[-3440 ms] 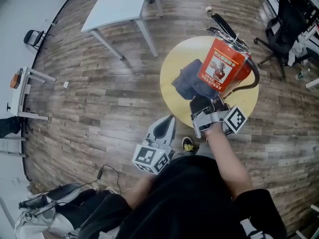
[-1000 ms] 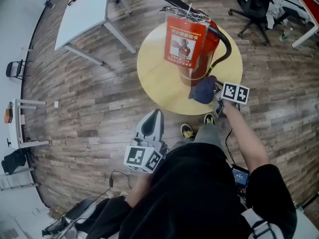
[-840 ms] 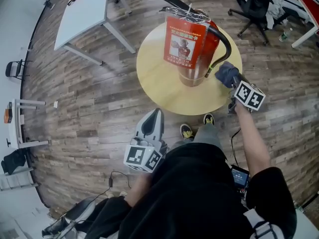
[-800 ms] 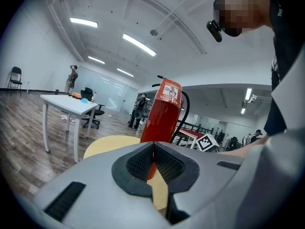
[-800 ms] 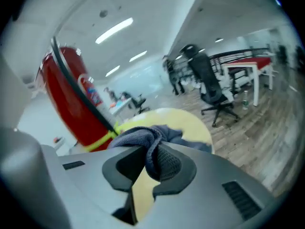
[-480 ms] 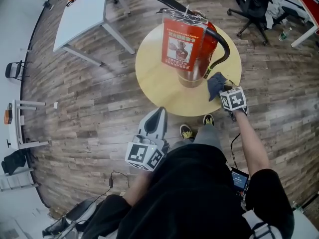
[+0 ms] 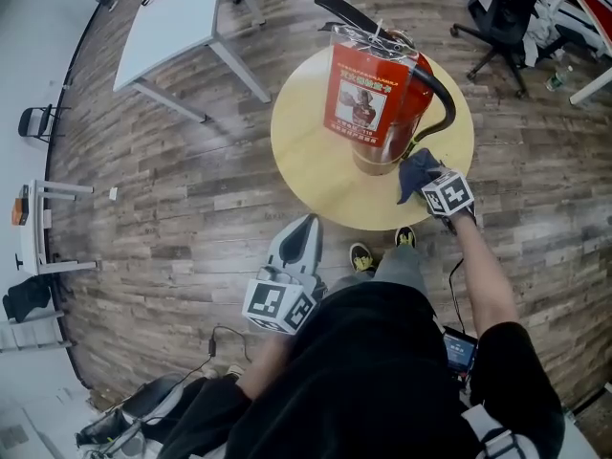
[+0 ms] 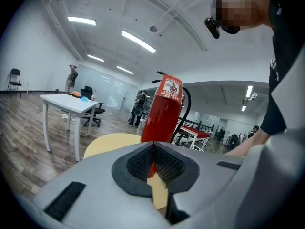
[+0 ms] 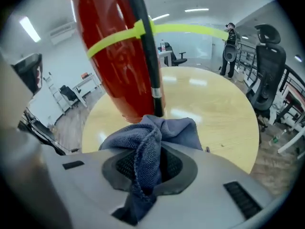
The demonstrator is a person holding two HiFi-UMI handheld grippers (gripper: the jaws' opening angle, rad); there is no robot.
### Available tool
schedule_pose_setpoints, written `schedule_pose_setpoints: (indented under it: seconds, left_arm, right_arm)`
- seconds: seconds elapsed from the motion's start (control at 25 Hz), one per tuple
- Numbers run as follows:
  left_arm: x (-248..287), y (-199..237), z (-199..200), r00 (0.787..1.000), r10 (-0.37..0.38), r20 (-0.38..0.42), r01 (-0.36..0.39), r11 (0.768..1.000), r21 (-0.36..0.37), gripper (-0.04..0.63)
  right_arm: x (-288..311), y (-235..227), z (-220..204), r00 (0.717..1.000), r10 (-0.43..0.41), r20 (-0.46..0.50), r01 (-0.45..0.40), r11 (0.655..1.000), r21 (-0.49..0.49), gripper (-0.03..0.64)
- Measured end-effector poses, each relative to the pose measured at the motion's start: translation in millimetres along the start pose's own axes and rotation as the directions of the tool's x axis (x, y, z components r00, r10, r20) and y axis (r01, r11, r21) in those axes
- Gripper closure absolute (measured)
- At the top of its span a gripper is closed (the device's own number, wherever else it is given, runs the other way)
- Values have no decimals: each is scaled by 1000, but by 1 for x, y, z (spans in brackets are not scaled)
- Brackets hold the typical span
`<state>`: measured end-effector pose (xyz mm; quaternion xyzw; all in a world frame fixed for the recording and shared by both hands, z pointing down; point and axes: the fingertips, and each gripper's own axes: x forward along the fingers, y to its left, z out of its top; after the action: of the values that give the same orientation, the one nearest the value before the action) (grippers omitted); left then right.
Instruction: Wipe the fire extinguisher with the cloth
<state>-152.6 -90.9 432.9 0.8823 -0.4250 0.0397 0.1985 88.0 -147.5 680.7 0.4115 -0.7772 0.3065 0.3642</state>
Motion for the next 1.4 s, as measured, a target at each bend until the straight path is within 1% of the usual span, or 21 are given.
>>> schedule_pose_setpoints:
  seconds: [0.08, 0.16, 0.2, 0.32, 0.4, 0.48, 0.52, 0.64, 0.68, 0.76, 0.8, 0.88, 0.92, 1.04, 1.12, 1.16, 1.2, 1.24, 1.32, 1.4]
  left_arm:
    - [2, 0, -1, 1000, -5, 1, 5, 1000, 1, 572]
    - [4, -1, 0, 1000, -12, 3, 12, 1000, 2, 572]
    - [4, -2, 1, 1000, -16, 5, 16, 1000, 3, 572]
    - [5, -5, 5, 1000, -22, 18, 22, 1000, 2, 572]
    - [5, -6, 6, 999, -25, 24, 25, 1000, 1, 572]
    - [5, -5, 5, 999, -27, 25, 27, 1000, -1, 572]
    - [6, -5, 6, 999, -28, 28, 28, 1000, -2, 572]
    - [9, -8, 5, 999, -39, 32, 40, 999, -3, 572]
    - [10, -9, 4, 999, -45, 29, 45, 999, -4, 572]
    - [12, -11, 1, 998, -54, 26, 54, 999, -6, 572]
    - [12, -13, 2, 998, -56, 26, 57, 998, -6, 572]
    - [14, -15, 5, 998, -60, 31, 60, 998, -3, 572]
    - [16, -16, 7, 997, -61, 37, 62, 998, -1, 572]
    - [16, -19, 10, 997, -55, 47, 55, 998, 1, 572]
    - [14, -21, 7, 998, -52, 44, 52, 999, -2, 572]
    - [14, -21, 7, 998, -50, 44, 50, 999, -4, 572]
    - [15, -21, 7, 998, -45, 47, 45, 999, -6, 572]
    - [15, -21, 8, 998, -39, 50, 39, 999, -10, 572]
    - [15, -21, 10, 998, -26, 52, 27, 999, -20, 572]
    - [18, -21, 13, 998, -17, 54, 19, 1000, -25, 572]
  right_arm:
    - [-2, 13, 16, 993, 31, 112, -35, 999, 32, 548]
    - [-7, 29, 42, 969, 53, 241, -72, 995, 71, 548]
    - [-10, 35, 54, 956, 50, 288, -75, 994, 77, 548]
    - [-30, 44, 73, 929, 14, 370, -34, 998, 50, 549]
    - [-55, 46, 85, 894, 3, 447, -37, 997, 67, 549]
    - [-88, 47, 106, 845, -16, 534, -30, 997, 78, 549]
    - [-108, 49, 120, 816, -23, 578, -20, 997, 69, 549]
    - [-175, 57, 167, 711, -17, 703, 12, 1000, 12, 549]
    - [-197, 62, 180, 680, -10, 733, 25, 1000, -10, 549]
    - [-232, 77, 202, 632, 16, 775, 54, 996, -65, 549]
    - [-247, 86, 211, 603, 36, 797, 59, 994, -89, 549]
    - [-277, 99, 228, 530, 65, 845, 59, 992, -114, 549]
    - [-292, 103, 237, 500, 69, 863, 75, 990, -123, 549]
    - [-333, 113, 260, 441, 77, 894, 198, 964, -180, 549]
    - [-359, 113, 270, 393, 61, 918, 256, 951, -172, 549]
    - [-368, 108, 275, 380, 38, 924, 291, 944, -158, 549]
    - [-372, 99, 281, 384, 13, 923, 328, 933, -150, 549]
    - [-370, 90, 286, 400, 0, 917, 350, 924, -153, 549]
    - [-361, 81, 287, 437, 14, 899, 331, 927, -176, 549]
    - [-354, 72, 277, 449, 12, 893, 302, 939, -165, 549]
